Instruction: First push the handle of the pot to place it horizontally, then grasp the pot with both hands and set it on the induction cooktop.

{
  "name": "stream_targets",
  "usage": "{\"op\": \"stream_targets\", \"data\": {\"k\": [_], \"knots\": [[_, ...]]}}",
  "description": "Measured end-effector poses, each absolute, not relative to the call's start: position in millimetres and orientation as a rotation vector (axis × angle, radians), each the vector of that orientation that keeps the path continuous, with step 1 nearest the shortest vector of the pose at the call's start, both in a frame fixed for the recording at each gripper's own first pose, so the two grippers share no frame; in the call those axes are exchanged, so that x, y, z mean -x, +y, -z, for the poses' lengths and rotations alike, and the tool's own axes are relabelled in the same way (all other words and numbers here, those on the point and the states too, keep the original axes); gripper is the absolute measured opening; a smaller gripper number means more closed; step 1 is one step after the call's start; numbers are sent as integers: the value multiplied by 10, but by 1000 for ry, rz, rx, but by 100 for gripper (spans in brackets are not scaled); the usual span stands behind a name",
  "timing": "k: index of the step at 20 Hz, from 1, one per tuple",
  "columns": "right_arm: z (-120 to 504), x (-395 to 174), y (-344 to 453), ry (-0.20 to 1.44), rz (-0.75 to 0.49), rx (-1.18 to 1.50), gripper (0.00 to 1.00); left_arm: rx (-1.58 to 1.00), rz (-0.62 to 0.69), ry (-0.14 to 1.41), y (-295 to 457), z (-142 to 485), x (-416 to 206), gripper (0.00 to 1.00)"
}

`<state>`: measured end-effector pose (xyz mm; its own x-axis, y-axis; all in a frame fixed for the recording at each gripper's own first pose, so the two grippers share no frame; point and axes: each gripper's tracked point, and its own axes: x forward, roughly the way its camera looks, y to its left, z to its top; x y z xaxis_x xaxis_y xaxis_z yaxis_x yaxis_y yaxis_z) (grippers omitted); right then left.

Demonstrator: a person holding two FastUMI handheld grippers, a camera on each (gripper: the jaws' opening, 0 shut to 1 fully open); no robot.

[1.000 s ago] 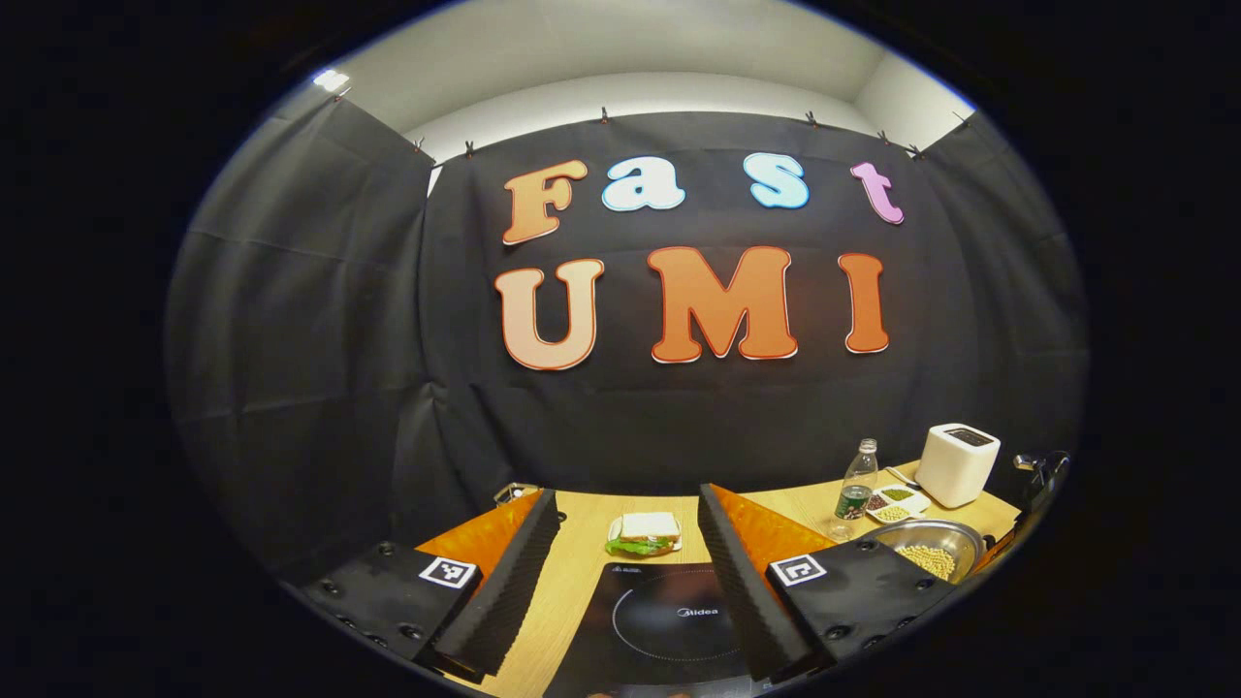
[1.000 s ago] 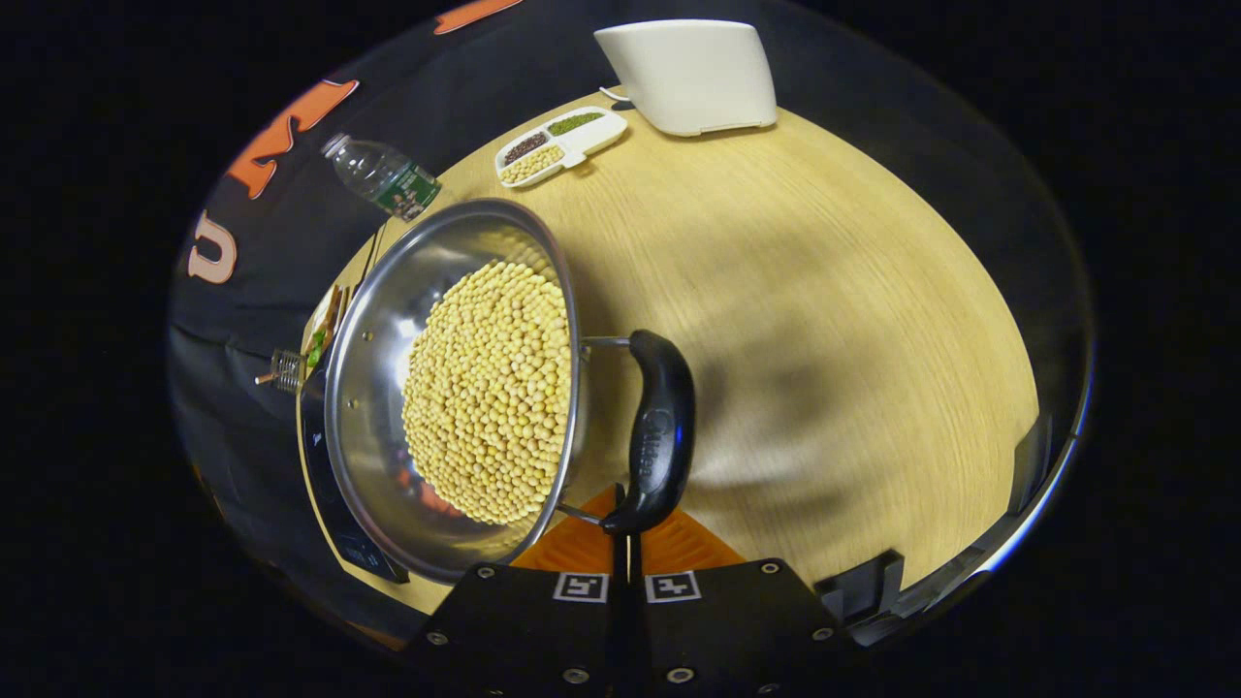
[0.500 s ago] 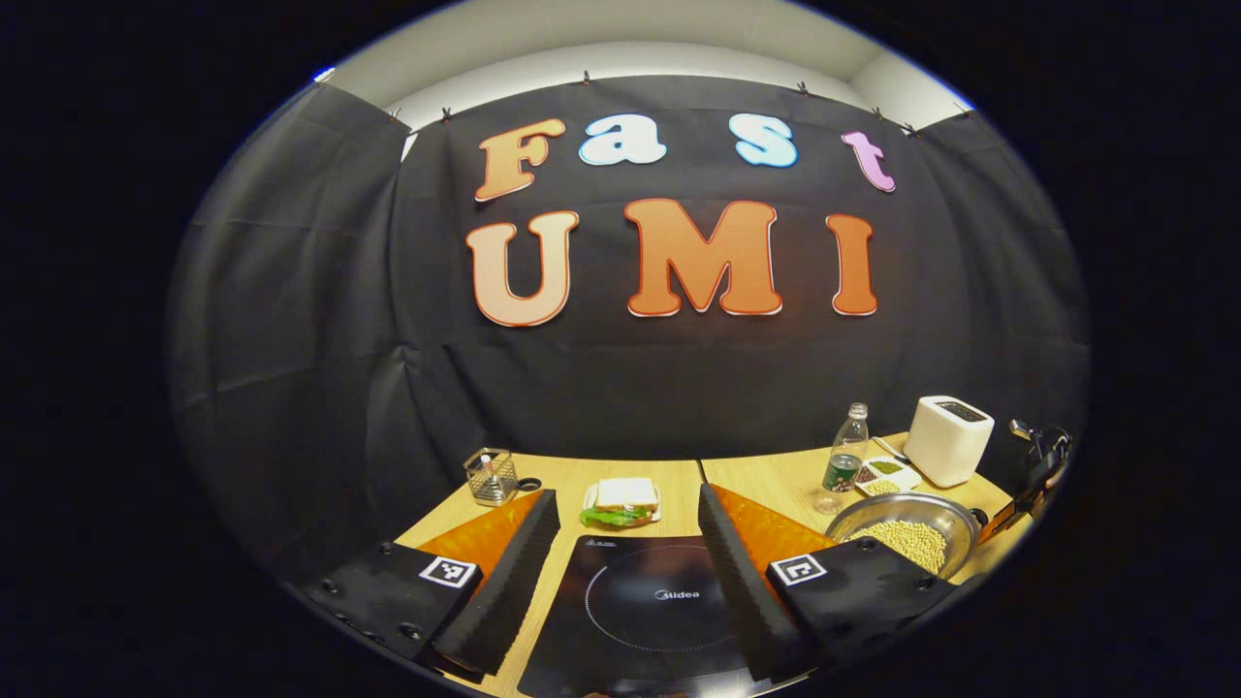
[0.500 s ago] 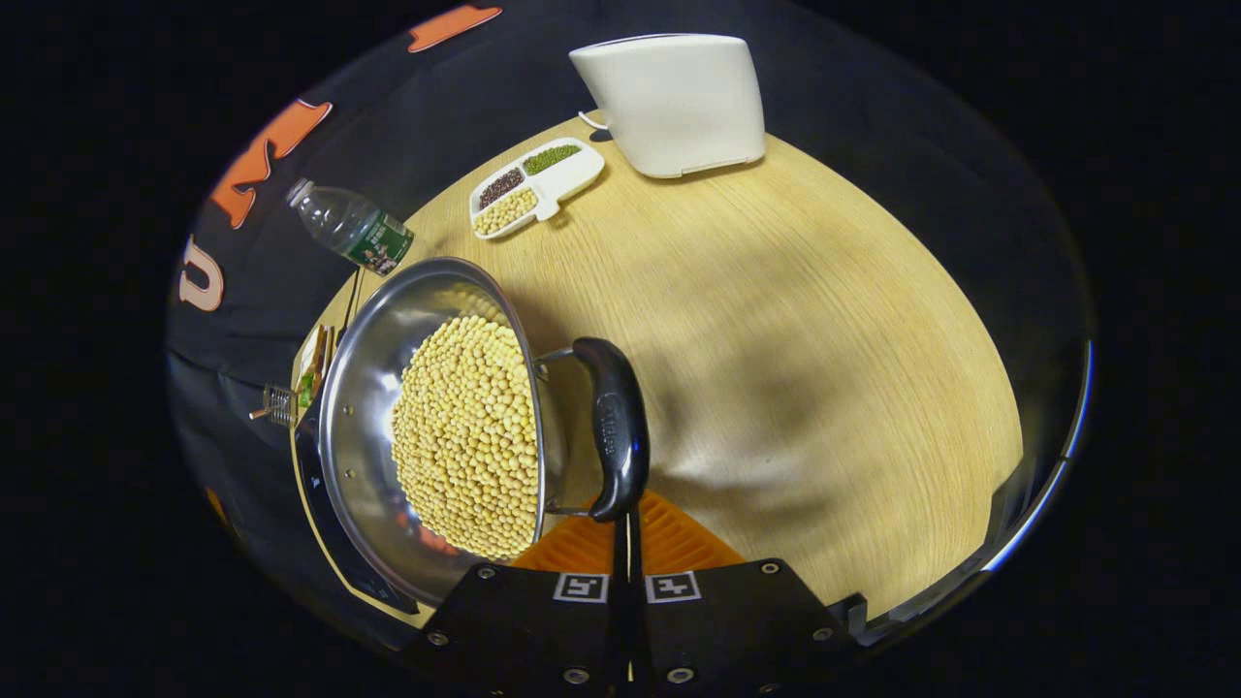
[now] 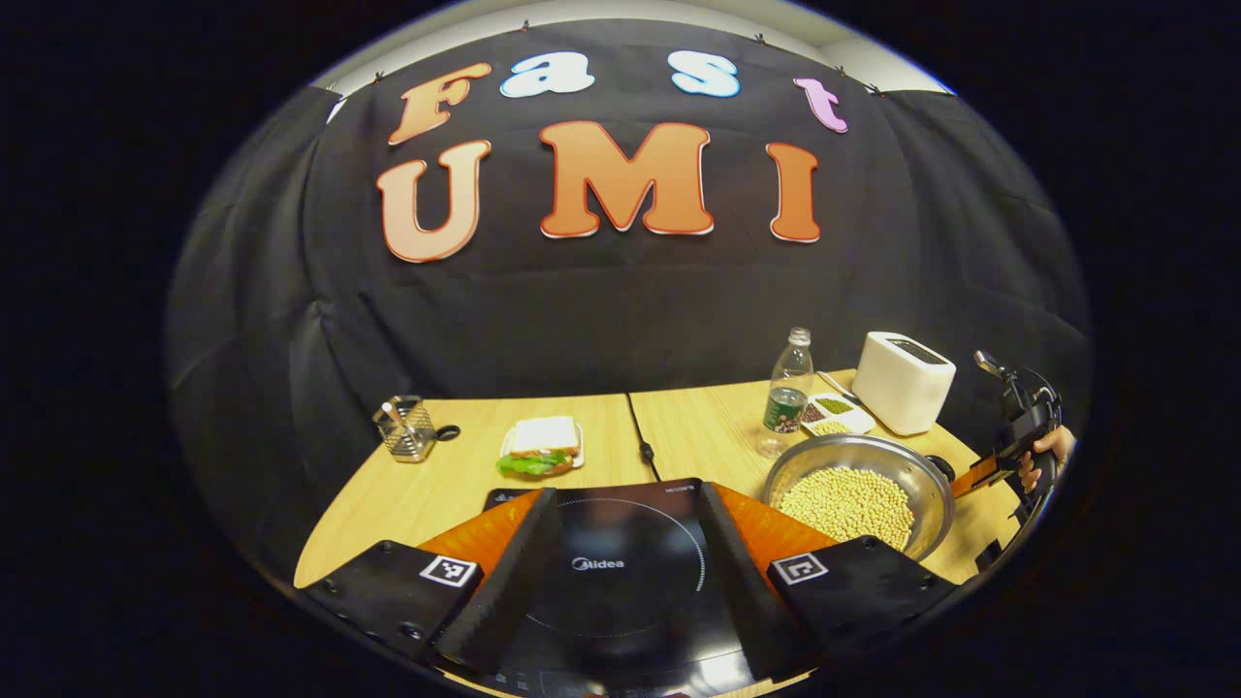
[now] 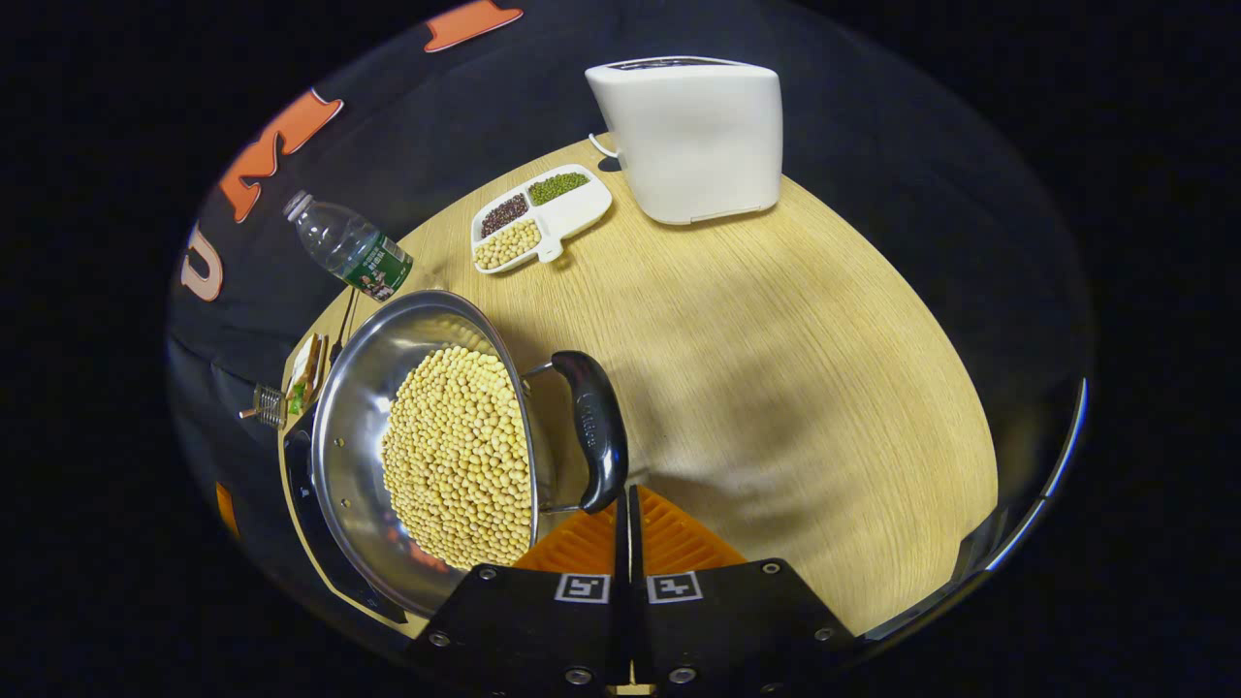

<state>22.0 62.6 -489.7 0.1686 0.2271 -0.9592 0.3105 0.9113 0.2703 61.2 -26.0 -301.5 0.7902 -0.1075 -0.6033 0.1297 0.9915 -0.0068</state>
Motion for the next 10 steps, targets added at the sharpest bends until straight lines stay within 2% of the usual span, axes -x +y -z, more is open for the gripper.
{"op": "stream_targets", "data": {"k": [2, 3, 4, 7, 9, 10], "knots": [[4837, -267, 642, 1393, 24, -439, 0, -7, 162, 719, -418, 3210, -597, 95], [4756, -249, 656, 1390, -2, -436, 0, 7, 176, 760, -493, 3303, -584, 92], [4691, -249, 676, 1381, -25, -431, 0, 22, 192, 796, -572, 3395, -565, 95], [4521, -255, 704, 1351, -76, -397, 0, 58, 247, 900, -827, 3635, -533, 94], [4411, -356, 748, 1307, -98, -391, 5, 75, 276, 943, -972, 3746, -553, 94], [4383, -408, 722, 1290, -98, -381, 11, 77, 290, 962, -1027, 3798, -579, 94]]}}
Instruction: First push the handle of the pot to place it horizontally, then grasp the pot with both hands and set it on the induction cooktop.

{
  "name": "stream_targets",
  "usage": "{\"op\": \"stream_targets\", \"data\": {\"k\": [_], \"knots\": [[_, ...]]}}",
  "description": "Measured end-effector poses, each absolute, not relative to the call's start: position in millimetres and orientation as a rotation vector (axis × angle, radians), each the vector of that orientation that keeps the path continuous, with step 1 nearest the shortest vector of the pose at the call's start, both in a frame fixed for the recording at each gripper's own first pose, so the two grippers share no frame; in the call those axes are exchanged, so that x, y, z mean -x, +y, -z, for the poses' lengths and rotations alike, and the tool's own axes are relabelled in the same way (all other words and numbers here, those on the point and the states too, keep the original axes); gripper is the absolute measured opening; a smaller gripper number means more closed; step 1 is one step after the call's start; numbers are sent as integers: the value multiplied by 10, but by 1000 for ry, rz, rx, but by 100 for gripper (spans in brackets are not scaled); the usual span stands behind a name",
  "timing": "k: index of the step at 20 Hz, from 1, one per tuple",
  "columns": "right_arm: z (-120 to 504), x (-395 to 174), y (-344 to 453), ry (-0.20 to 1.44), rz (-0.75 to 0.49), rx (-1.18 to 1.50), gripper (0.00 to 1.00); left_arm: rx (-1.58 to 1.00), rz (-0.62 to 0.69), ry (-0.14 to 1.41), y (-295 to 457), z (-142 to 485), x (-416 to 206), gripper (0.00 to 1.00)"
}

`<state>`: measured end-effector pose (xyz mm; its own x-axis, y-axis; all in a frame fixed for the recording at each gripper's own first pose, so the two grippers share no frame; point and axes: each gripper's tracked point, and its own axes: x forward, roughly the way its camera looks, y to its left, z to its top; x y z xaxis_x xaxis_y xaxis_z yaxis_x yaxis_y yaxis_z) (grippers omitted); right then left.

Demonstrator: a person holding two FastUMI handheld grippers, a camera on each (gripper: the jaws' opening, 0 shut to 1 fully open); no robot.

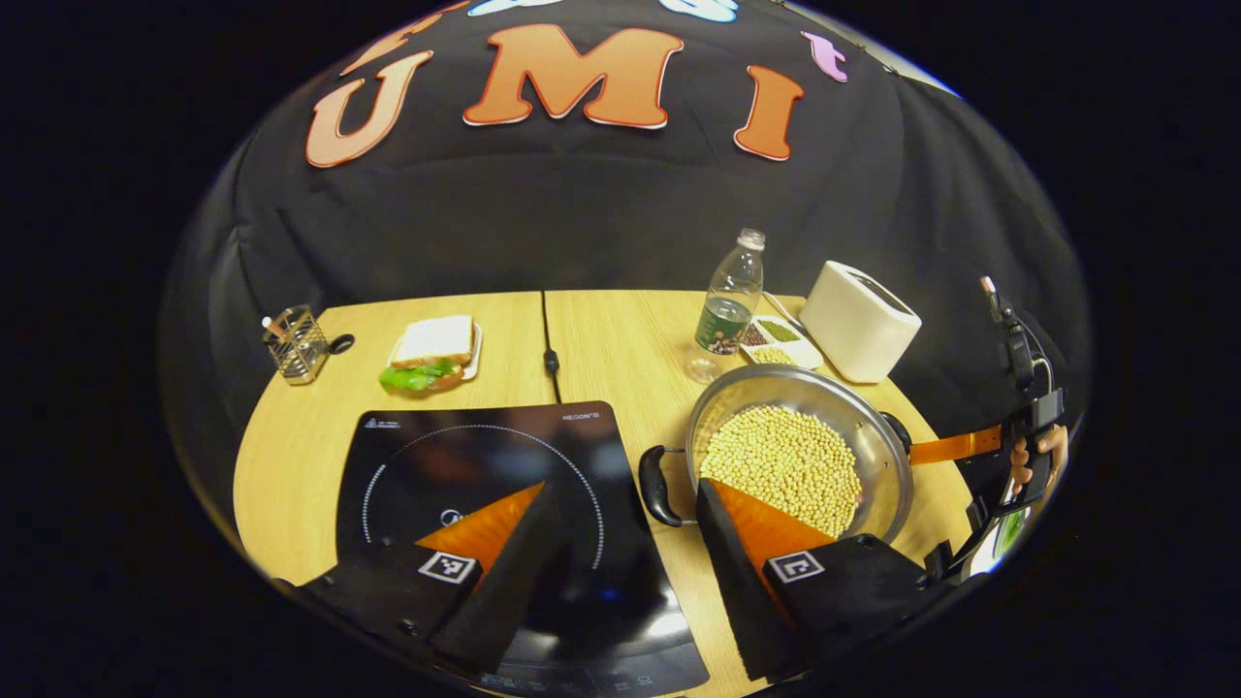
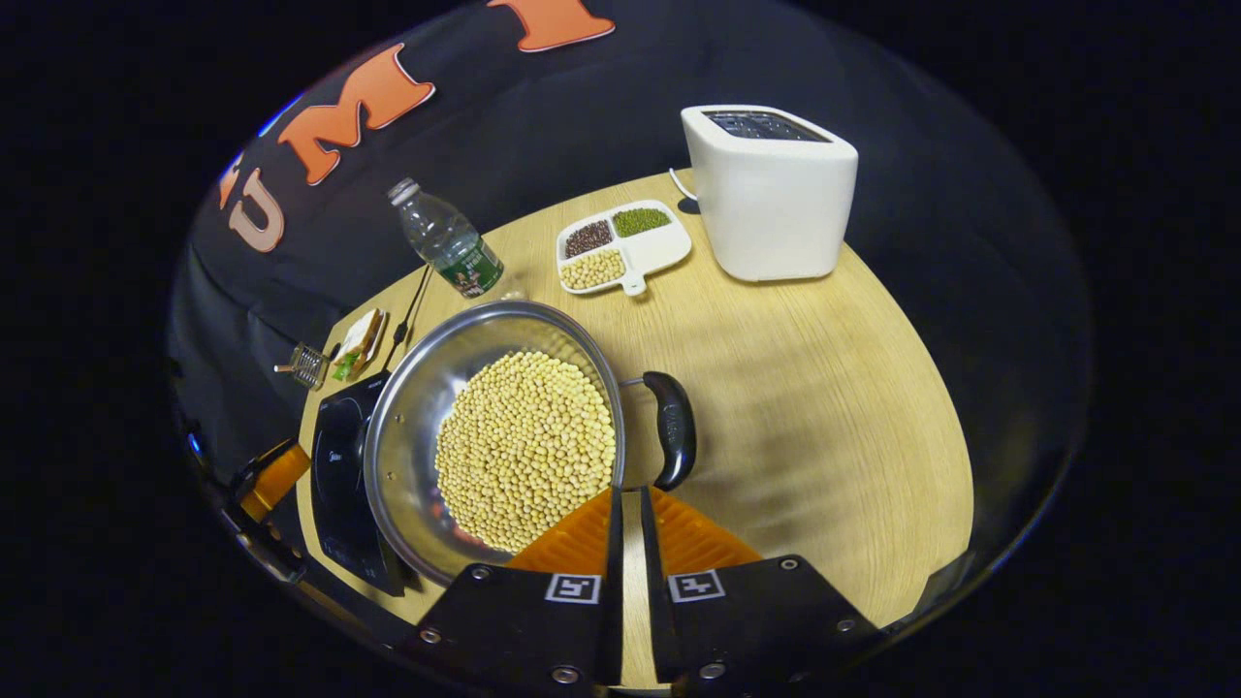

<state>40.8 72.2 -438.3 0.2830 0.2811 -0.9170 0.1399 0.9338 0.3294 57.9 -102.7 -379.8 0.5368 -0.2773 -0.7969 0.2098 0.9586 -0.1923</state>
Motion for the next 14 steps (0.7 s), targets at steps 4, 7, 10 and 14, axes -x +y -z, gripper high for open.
{"op": "stream_targets", "data": {"k": [4, 7, 10, 14], "knots": [[4333, -547, 621, 1241, -69, -328, 34, 62, 305, 1032, -1207, 4056, -671, 94], [4344, -597, 614, 1218, -65, -326, 46, 71, 310, 1093, -1322, 4279, -708, 94], [4360, -628, 598, 1214, -75, -321, 61, 58, 283, 1116, -1293, 4434, -774, 94], [4431, -631, 623, 1213, -80, -291, 74, 111, 349, 1121, -1544, 4444, -768, 91]]}}
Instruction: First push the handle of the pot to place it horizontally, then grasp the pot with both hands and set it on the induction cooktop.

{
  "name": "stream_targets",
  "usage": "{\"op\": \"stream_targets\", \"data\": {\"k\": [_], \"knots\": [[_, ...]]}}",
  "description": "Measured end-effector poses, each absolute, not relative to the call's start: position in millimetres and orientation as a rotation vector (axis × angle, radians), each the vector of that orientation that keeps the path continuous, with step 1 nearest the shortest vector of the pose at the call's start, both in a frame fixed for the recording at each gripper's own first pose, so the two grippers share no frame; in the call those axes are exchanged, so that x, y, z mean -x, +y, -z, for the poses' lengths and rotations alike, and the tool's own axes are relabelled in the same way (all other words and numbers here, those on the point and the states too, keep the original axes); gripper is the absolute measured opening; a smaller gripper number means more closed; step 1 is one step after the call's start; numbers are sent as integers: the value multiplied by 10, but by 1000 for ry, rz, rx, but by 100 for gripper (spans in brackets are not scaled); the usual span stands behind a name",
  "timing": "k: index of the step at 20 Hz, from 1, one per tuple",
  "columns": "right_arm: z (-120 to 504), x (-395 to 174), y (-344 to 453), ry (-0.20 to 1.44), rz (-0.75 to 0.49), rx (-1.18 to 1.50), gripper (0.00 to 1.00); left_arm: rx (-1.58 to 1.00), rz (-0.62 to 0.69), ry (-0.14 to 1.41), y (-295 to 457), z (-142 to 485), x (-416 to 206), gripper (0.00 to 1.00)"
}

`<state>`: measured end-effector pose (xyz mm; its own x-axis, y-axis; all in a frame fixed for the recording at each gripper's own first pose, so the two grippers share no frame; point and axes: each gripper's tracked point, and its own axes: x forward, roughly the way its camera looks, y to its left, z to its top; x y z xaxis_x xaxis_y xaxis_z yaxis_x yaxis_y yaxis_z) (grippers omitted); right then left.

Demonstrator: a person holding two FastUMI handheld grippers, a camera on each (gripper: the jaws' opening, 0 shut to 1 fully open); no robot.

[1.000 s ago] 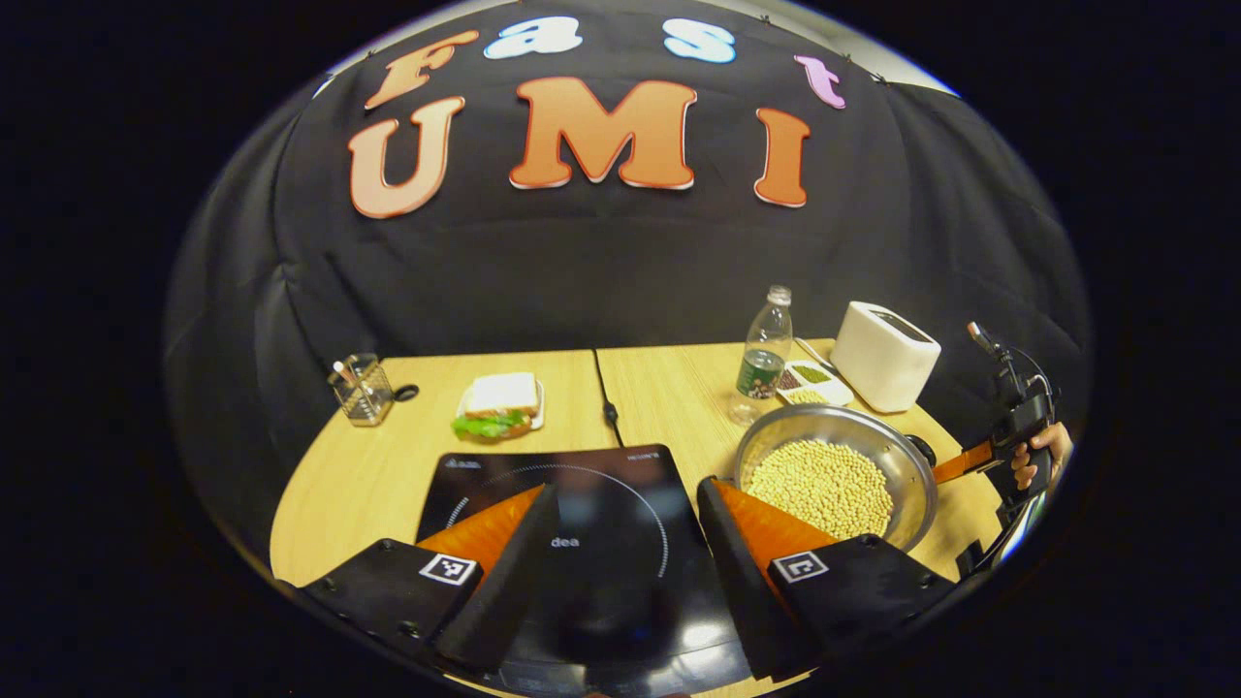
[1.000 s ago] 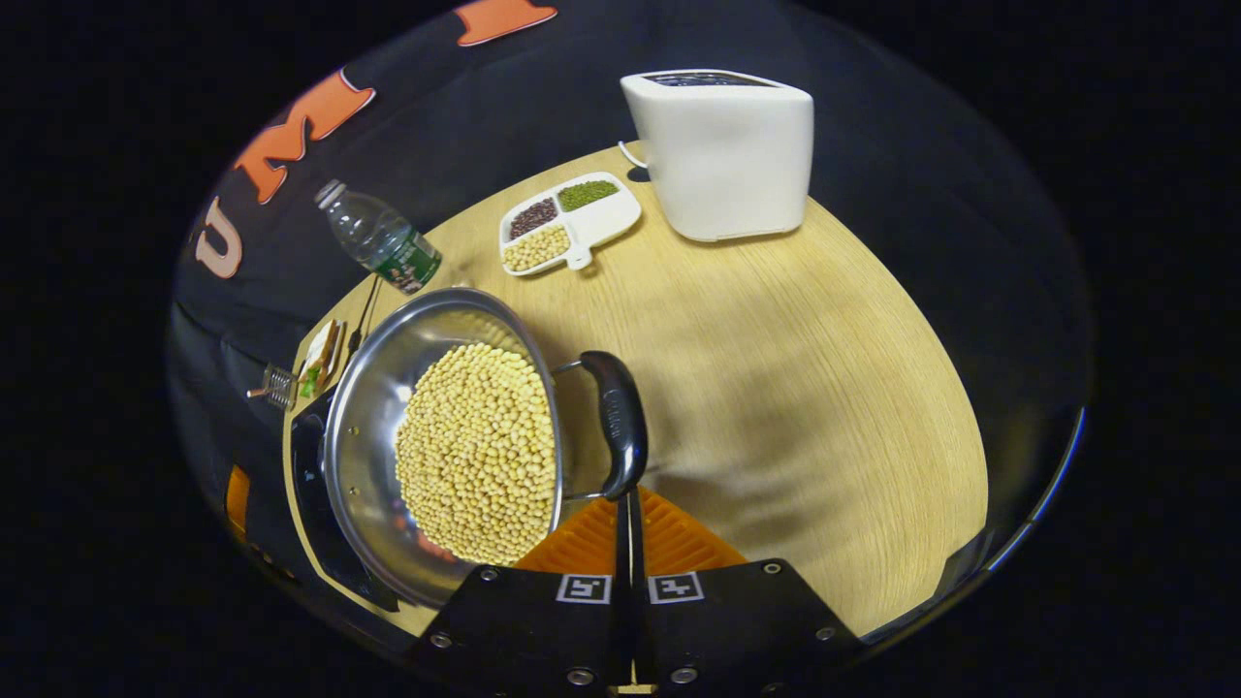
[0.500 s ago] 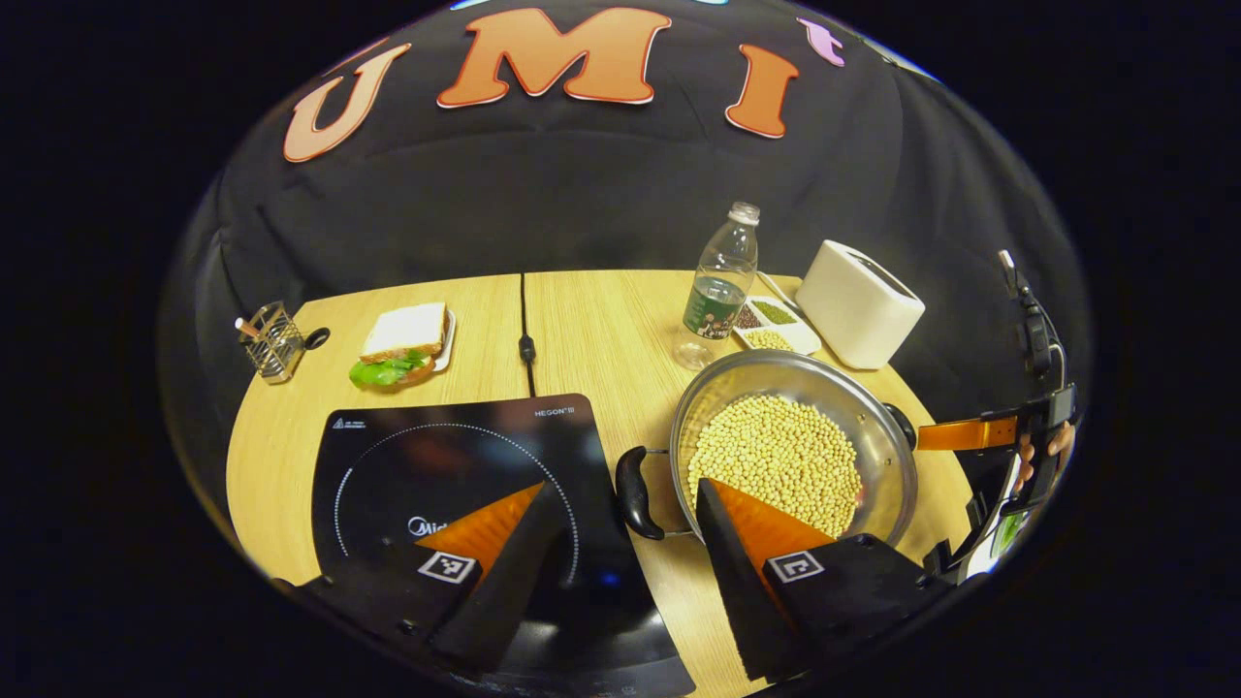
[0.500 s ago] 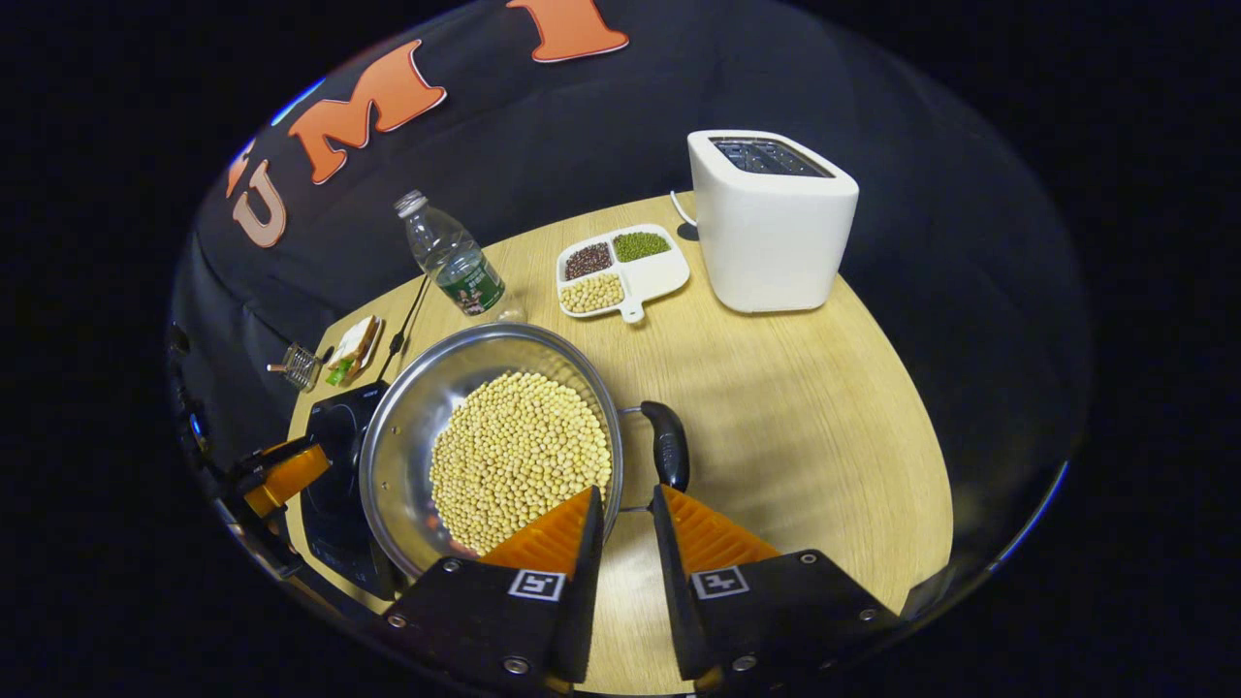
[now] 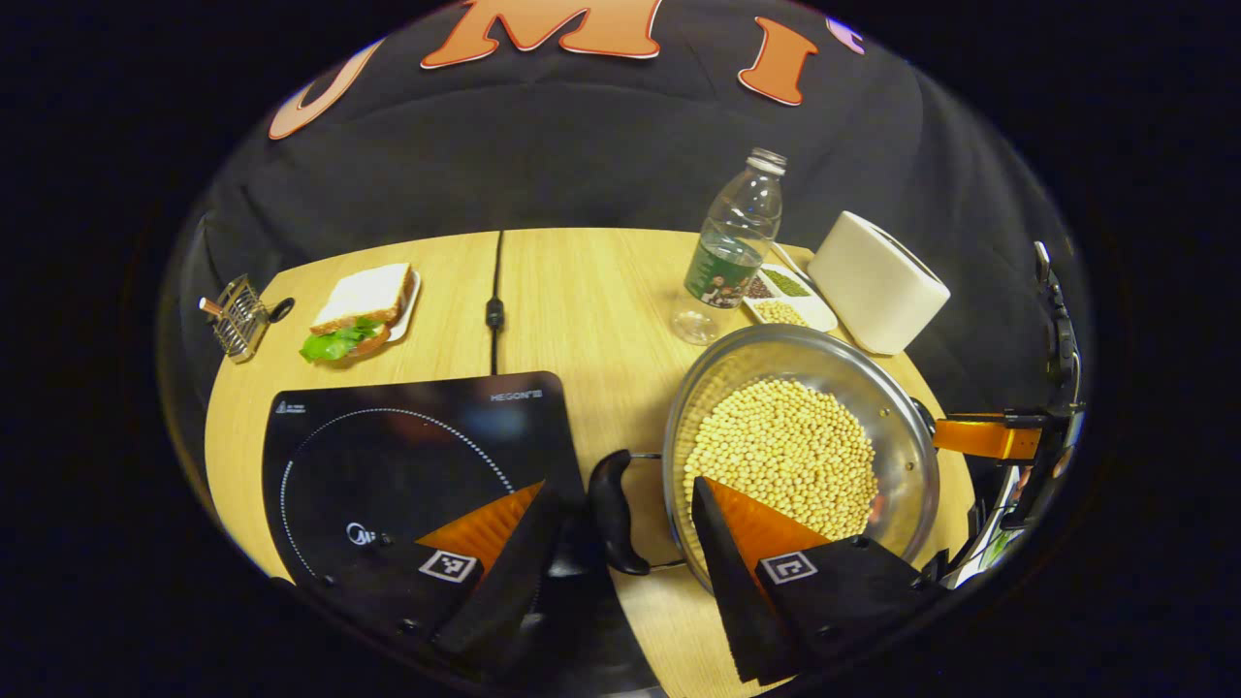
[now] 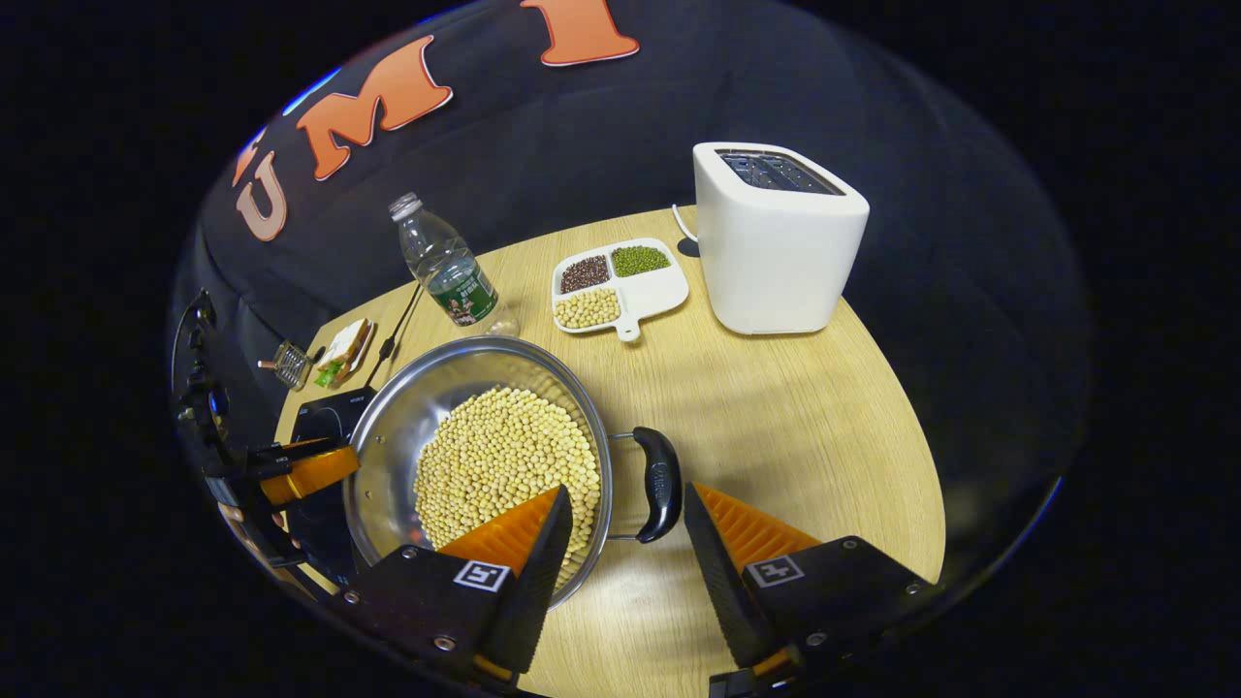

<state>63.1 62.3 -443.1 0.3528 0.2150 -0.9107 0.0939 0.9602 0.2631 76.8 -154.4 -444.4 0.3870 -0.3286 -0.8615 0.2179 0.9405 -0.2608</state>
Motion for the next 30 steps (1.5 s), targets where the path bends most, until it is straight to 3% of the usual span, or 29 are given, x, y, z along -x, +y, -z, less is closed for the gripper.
{"op": "stream_targets", "data": {"k": [12, 16, 17, 18, 19, 21, 24, 27, 30], "knots": [[4612, -544, 446, 1230, -25, -205, 87, 31, 372, 1068, -1906, 4630, -784, 90], [4760, -518, 386, 1255, 0, -200, 87, 11, 312, 1067, -1931, 4826, -878, 89], [4781, -556, 365, 1248, 8, -192, 79, -16, 305, 1051, -1931, 4904, -900, 89], [4795, -597, 353, 1234, 16, -187, 87, -41, 294, 1040, -1920, 4931, -932, 86], [4818, -638, 332, 1219, 22, -173, 87, -62, 281, 1028, -1941, 4941, -967, 89], [4862, -656, 340, 1209, 21, -141, 86, -87, 259, 1012, -1950, 4985, -1047, 86], [4935, -634, 400, 1222, 18, -127, 82, -98, 276, 993, -2046, 5030, -1140, 91], [4995, -621, 336, 1224, 48, -120, 80, -106, 301, 981, -2139, 5034, -1189, 89], [4989, -590, 261, 1226, 69, -156, 72, -110, 321, 952, -2203, 5062, -1288, 90]]}}
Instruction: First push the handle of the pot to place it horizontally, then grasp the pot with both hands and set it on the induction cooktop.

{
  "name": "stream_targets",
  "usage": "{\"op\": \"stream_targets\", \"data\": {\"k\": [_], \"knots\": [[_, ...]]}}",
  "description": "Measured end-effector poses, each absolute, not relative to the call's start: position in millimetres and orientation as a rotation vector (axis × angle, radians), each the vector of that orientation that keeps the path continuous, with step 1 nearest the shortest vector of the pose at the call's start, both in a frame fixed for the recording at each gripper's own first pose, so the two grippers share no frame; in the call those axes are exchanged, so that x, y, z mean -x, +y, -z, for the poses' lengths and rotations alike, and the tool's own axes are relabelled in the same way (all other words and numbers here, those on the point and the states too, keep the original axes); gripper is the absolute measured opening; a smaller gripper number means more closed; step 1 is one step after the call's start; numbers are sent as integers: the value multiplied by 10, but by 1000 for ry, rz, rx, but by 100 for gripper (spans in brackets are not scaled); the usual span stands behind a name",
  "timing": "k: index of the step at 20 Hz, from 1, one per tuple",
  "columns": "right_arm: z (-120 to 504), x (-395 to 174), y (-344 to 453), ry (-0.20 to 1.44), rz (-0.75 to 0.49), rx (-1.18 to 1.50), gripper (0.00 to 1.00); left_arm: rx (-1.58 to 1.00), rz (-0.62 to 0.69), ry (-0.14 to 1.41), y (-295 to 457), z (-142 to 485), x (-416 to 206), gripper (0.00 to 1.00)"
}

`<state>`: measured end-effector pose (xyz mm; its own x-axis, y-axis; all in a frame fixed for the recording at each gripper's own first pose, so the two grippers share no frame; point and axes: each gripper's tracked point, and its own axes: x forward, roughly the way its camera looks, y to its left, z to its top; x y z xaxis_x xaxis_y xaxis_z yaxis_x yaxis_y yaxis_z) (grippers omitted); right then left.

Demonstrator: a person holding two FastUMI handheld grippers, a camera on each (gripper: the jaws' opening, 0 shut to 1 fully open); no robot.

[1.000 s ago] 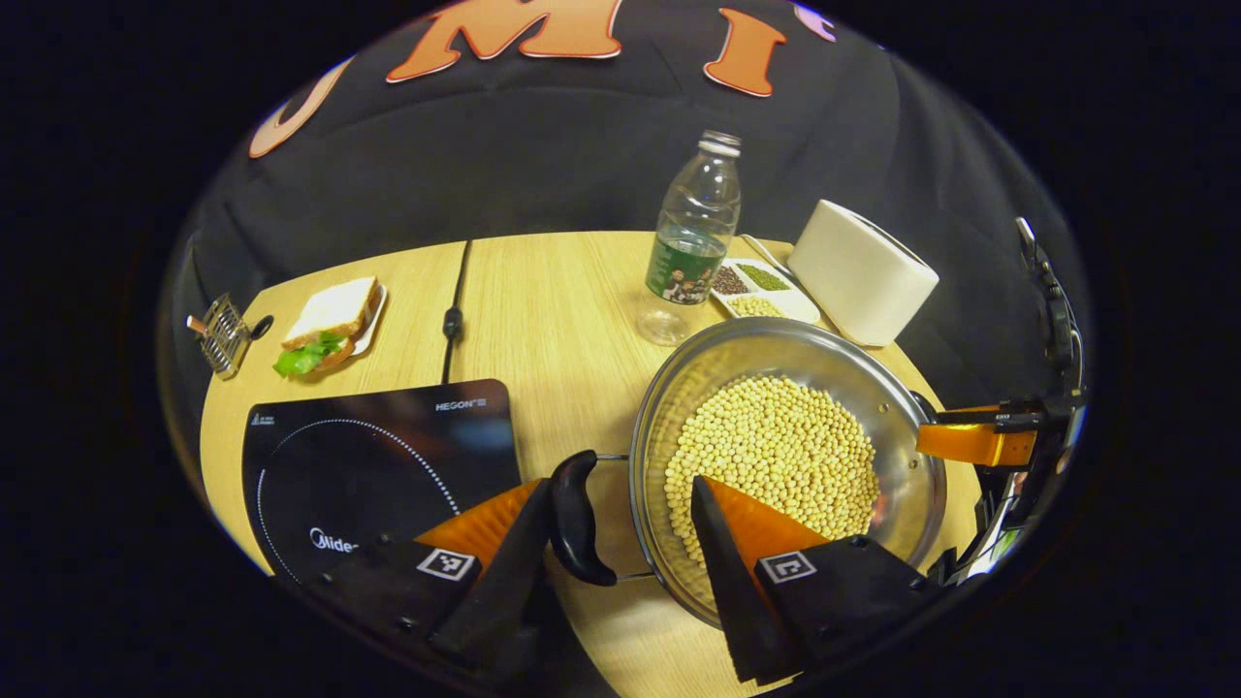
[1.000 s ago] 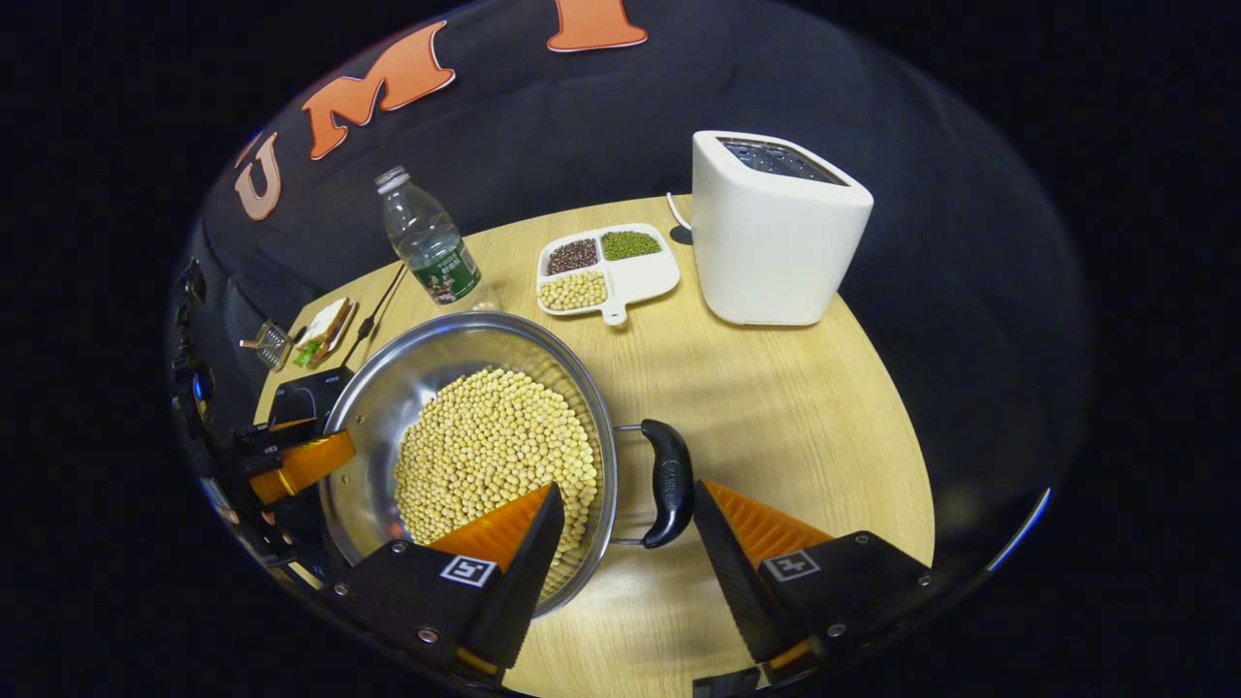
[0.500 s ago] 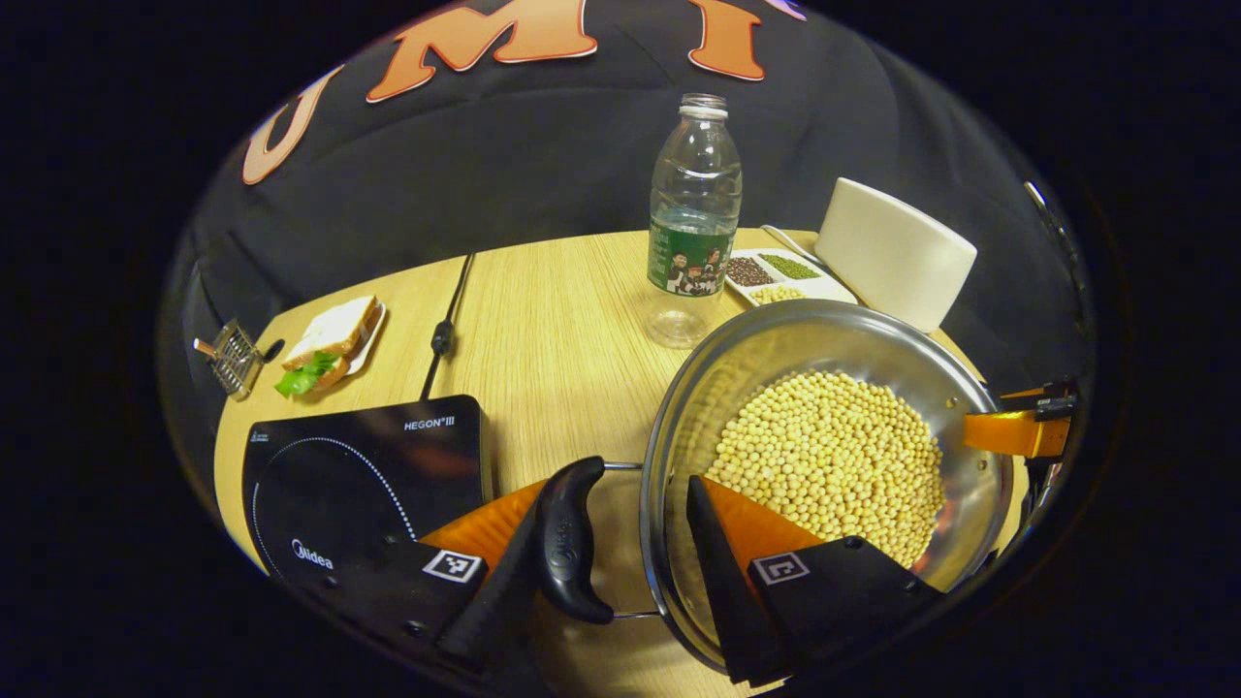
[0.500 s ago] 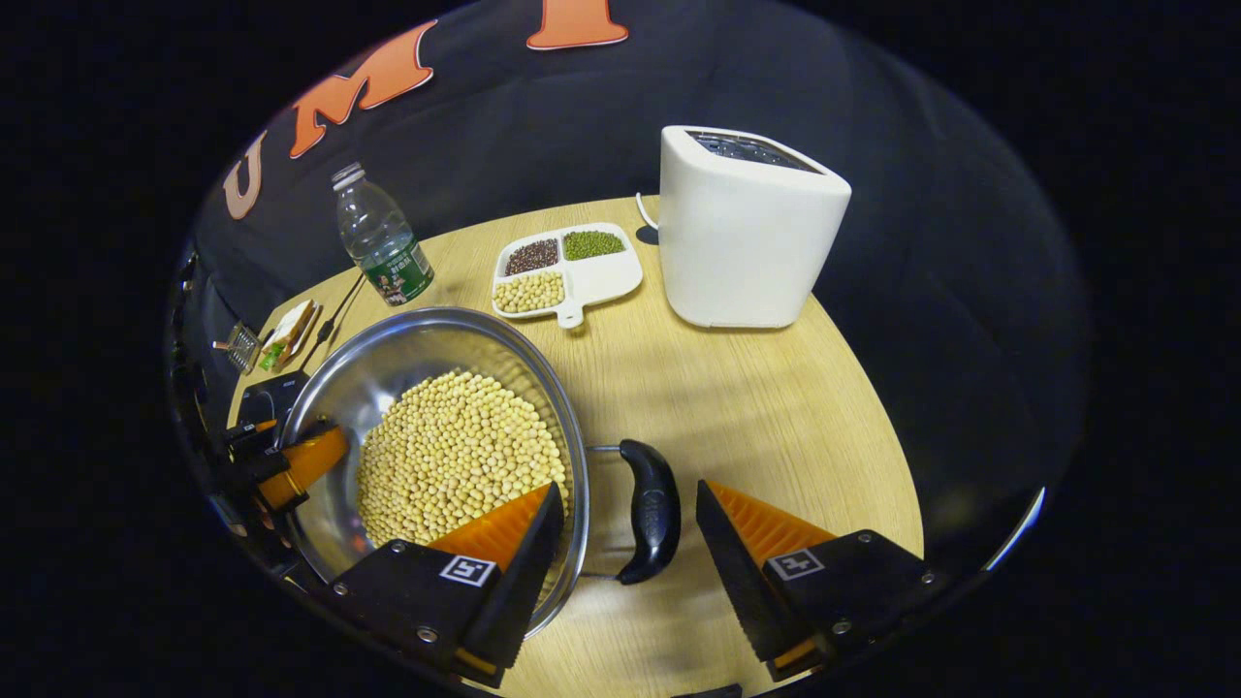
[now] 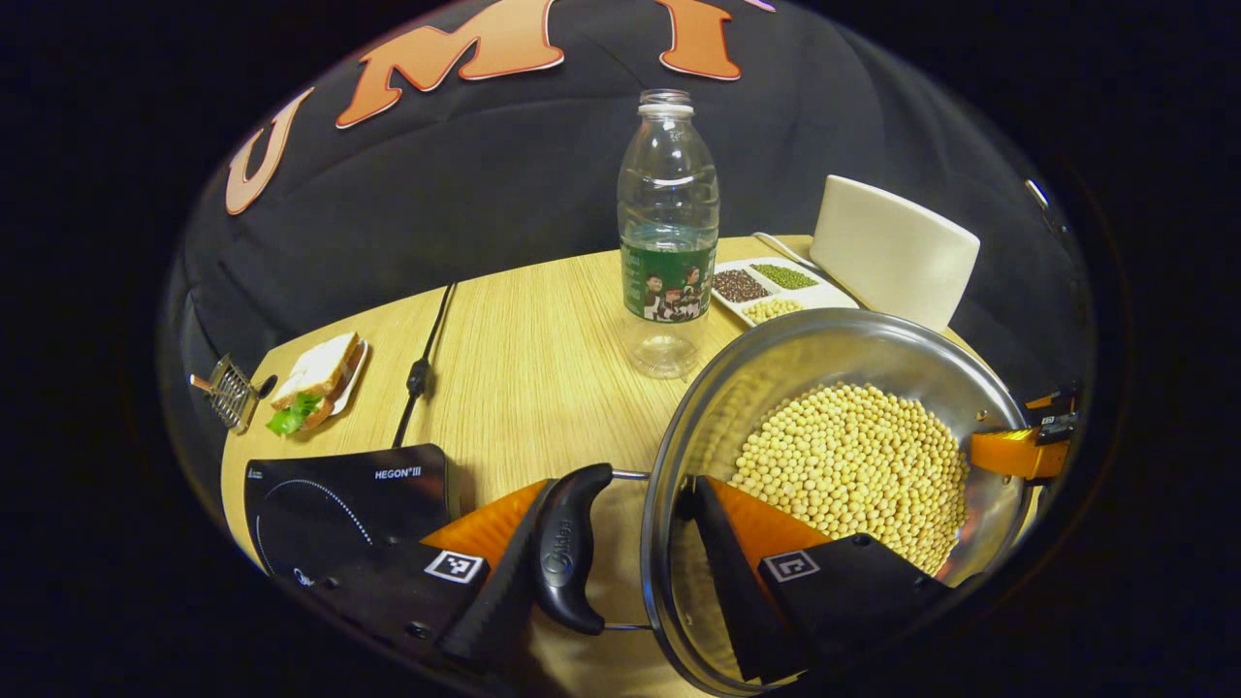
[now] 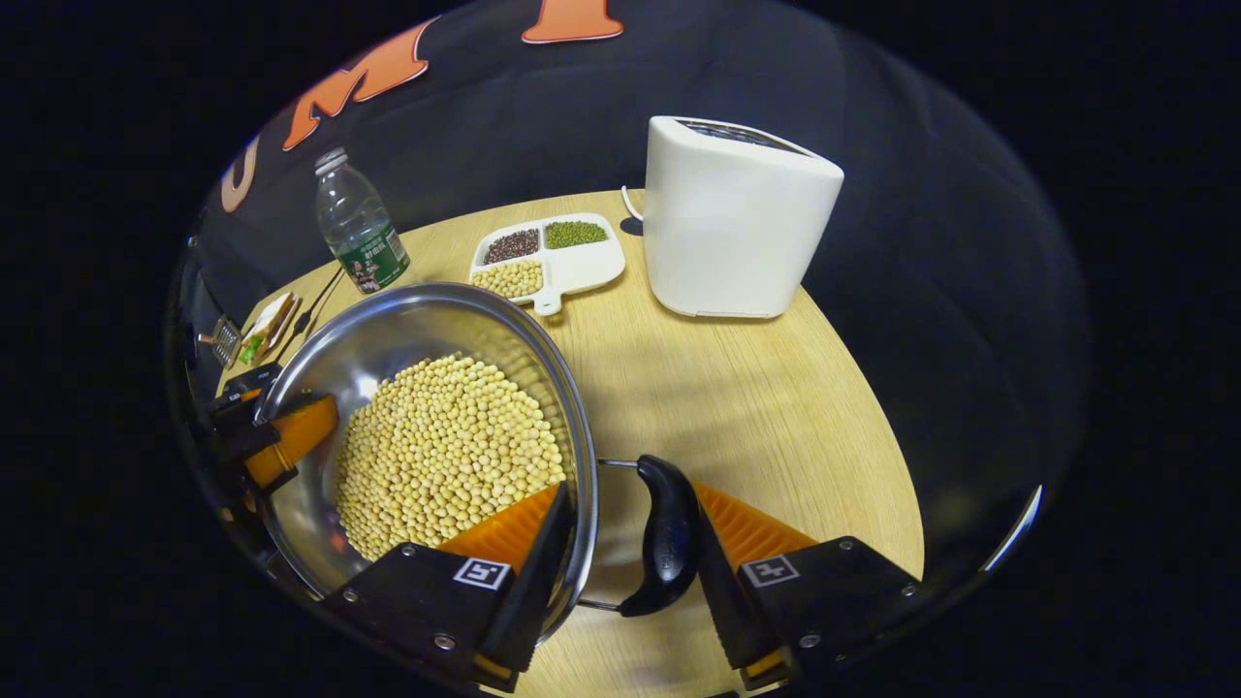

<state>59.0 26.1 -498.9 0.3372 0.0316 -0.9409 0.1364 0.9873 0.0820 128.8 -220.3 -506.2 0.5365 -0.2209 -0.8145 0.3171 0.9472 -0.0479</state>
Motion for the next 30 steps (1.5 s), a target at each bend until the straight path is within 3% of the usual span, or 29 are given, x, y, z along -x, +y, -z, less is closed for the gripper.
{"op": "stream_targets", "data": {"k": [5, 9, 19, 26, 27, 28, 30], "knots": [[4989, -513, 286, 1236, 68, -252, 71, -130, 354, 901, -2260, 5053, -1339, 90], [5001, -523, 256, 1212, 70, -161, 70, -137, 354, 904, -2246, 5043, -1314, 88], [4942, -596, 244, 1169, 95, -119, 65, -102, 292, 890, -2220, 4982, -1248, 81], [4685, -560, 292, 1144, 80, -109, 63, -109, 252, 870, -2066, 4720, -1201, 82], [4613, -571, 322, 1140, 73, -106, 58, -108, 244, 864, -2019, 4657, -1197, 82], [4544, -602, 360, 1130, 66, -104, 63, -106, 238, 856, -1957, 4586, -1192, 82], [4391, -639, 472, 1108, 48, -91, 63, -103, 221, 836, -1811, 4433, -1188, 82]]}}
